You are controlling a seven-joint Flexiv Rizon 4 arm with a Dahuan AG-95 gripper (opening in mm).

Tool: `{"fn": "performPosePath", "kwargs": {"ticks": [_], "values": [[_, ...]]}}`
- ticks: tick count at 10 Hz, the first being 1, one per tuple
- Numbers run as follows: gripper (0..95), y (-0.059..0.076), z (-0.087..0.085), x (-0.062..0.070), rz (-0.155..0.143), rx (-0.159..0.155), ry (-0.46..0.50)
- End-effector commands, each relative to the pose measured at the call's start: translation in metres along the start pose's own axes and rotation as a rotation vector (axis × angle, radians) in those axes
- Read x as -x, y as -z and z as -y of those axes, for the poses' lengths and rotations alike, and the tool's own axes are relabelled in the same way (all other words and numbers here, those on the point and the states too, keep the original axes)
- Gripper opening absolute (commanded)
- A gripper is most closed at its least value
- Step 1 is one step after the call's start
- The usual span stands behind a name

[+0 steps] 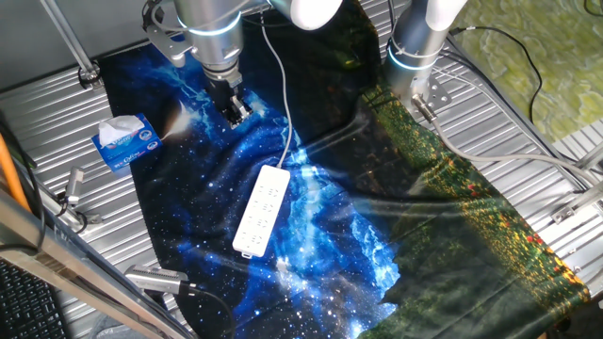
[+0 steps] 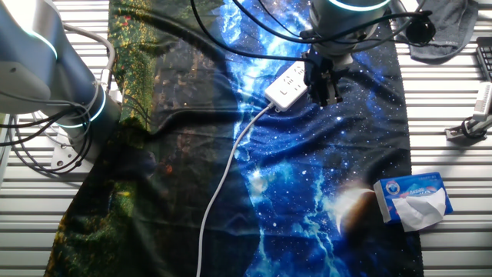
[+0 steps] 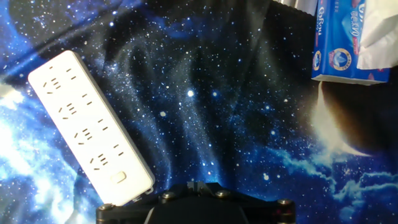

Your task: Turn on the power strip by pressing the button

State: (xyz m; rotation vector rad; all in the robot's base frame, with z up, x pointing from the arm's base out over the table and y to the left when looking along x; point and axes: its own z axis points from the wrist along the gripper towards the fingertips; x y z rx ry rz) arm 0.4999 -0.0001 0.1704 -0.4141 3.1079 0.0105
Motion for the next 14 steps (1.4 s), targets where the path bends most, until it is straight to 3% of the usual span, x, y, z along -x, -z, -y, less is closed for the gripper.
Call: {"fn": "performPosePath", "kwargs": {"ticks": [1, 4, 5, 7, 8, 10, 12, 14], "values": [[0.0, 0.0, 0.0, 0.0, -0.003, 0.002, -0.001], [0.0, 0.0, 0.0, 0.0, -0.004, 0.008, -0.013], [19.0, 0.0, -0.001, 0.001, -0.005, 0.013, -0.022], [57.0, -0.001, -0.004, 0.002, -0.029, 0.07, -0.065], [57.0, -0.002, -0.005, 0.003, -0.031, 0.109, -0.101], [57.0, -0.006, -0.006, 0.004, -0.053, 0.157, -0.179], [57.0, -0.012, -0.009, 0.006, -0.063, 0.175, -0.195], [57.0, -0.016, -0.011, 0.007, -0.066, 0.171, -0.196]]}}
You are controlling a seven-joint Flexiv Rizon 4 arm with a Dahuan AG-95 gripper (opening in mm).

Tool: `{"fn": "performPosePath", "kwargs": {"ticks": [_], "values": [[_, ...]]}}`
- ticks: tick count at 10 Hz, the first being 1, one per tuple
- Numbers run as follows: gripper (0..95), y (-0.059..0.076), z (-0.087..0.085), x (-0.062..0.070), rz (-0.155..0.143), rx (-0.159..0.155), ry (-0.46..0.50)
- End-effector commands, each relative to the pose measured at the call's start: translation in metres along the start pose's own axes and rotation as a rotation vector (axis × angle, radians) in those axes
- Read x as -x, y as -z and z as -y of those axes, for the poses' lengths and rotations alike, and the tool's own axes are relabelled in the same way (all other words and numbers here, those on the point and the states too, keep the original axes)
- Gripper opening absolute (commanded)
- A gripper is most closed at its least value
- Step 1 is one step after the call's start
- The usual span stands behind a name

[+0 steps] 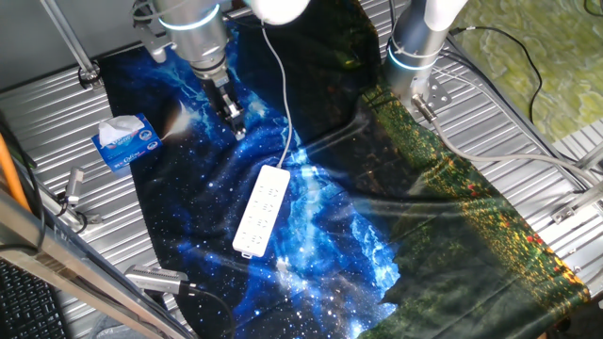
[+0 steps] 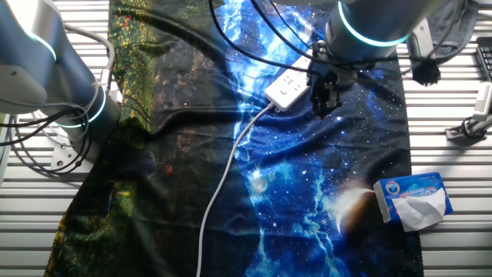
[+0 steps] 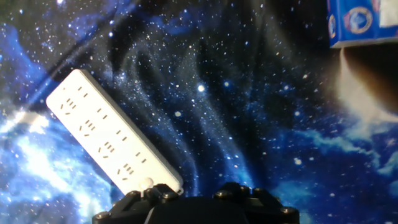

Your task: Turn on the power strip by pressing the button

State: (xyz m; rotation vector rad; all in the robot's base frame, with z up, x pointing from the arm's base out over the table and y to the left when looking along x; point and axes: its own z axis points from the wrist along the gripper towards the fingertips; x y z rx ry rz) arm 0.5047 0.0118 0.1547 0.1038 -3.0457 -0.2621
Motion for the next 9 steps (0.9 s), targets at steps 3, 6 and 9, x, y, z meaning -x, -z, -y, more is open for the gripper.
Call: {"fn": "performPosePath", "kwargs": {"ticks": [3, 6, 9], "values": [[57.0, -0.003, -0.004, 0.002, -0.002, -0.014, -0.023], [57.0, -0.011, -0.007, 0.003, 0.004, -0.029, -0.035], [57.0, -0.017, -0.008, 0.004, 0.0, -0.087, -0.017]]}}
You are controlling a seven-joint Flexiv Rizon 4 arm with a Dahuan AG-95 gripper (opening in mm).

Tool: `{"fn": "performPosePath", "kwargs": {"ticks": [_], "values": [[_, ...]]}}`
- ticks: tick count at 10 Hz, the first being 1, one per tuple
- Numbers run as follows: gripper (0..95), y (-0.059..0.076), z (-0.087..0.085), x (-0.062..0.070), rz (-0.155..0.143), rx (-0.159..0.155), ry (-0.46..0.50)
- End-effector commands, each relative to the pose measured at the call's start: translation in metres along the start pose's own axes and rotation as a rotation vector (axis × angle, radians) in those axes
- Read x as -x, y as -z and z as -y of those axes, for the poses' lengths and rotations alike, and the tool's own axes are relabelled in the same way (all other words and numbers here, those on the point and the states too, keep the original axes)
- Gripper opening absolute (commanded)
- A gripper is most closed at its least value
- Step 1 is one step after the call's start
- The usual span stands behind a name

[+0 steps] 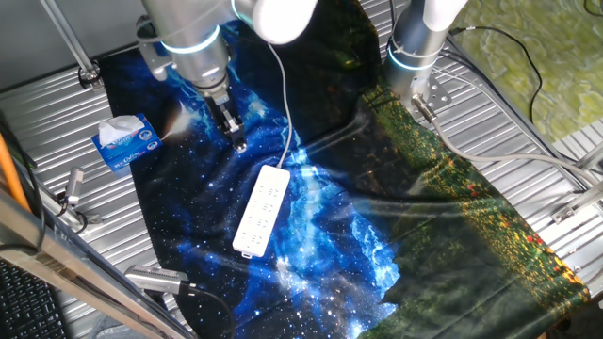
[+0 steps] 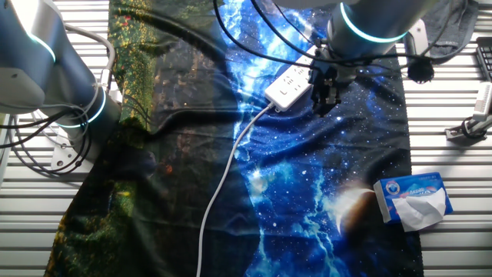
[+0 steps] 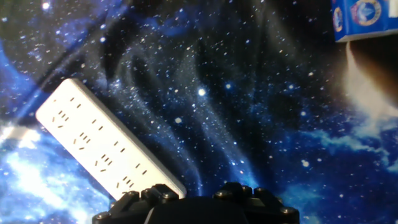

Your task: Turn on the power strip by pressing the button

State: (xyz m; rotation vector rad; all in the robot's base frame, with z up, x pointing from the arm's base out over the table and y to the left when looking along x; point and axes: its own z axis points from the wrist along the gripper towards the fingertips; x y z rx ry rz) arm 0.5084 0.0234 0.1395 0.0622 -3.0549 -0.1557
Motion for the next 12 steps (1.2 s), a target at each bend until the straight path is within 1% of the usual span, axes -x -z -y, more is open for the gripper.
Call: {"fn": "performPosePath", "kwargs": {"ticks": [1, 3, 5, 6, 8, 10, 12], "values": [[57.0, -0.0007, 0.0008, -0.0014, 0.0, -0.018, 0.018], [57.0, -0.0026, 0.001, -0.0014, -0.001, -0.036, 0.007], [57.0, 0.0003, 0.0045, -0.0018, 0.014, -0.075, -0.011], [57.0, 0.0003, 0.0045, -0.0018, 0.013, -0.082, -0.009], [57.0, 0.0003, 0.0045, -0.0018, 0.005, -0.073, 0.034], [57.0, 0.0003, 0.0045, -0.0018, -0.028, -0.066, 0.084], [57.0, 0.0003, 0.0045, -0.0018, -0.036, -0.062, 0.13]]}}
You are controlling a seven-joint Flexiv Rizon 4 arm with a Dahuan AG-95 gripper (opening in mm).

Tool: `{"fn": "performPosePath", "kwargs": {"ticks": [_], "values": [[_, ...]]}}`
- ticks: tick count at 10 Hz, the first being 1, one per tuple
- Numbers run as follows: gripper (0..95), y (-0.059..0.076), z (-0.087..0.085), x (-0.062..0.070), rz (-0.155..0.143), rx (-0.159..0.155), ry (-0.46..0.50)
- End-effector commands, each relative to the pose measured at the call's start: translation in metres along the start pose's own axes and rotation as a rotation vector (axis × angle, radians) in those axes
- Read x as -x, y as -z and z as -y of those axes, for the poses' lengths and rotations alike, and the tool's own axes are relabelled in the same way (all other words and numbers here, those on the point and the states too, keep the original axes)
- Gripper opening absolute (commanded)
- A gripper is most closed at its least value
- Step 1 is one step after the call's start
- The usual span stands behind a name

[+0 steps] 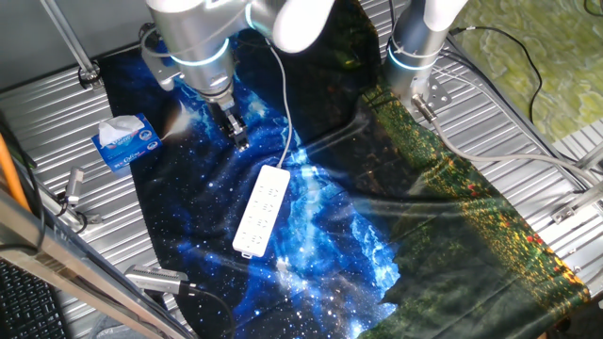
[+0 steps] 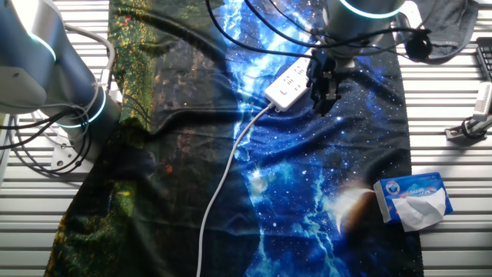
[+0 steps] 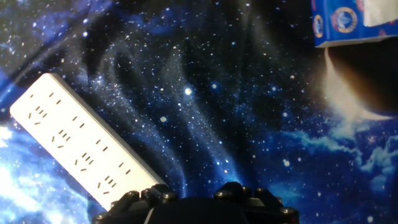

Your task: Turn on the power strip by pressing the button

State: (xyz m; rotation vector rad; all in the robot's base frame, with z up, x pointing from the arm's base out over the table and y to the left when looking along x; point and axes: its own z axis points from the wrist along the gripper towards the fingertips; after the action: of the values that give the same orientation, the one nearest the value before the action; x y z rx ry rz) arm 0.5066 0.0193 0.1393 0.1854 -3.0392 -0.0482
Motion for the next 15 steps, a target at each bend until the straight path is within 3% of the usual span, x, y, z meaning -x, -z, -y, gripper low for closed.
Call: {"fn": "performPosePath", "kwargs": {"ticks": [1, 6, 7, 8, 9, 12, 15], "values": [[57.0, 0.0, 0.0, 0.0, -0.019, 0.023, 0.074], [57.0, 0.0, 0.0, 0.0, -0.025, 0.029, 0.084], [57.0, -0.001, -0.008, -0.004, -0.028, 0.025, 0.073], [57.0, -0.006, -0.016, -0.01, -0.025, 0.021, 0.072], [76.0, -0.012, -0.022, -0.016, -0.019, 0.02, 0.071], [76.0, -0.029, -0.032, -0.03, -0.003, 0.011, 0.074], [76.0, -0.047, -0.032, -0.033, 0.025, 0.002, 0.074]]}}
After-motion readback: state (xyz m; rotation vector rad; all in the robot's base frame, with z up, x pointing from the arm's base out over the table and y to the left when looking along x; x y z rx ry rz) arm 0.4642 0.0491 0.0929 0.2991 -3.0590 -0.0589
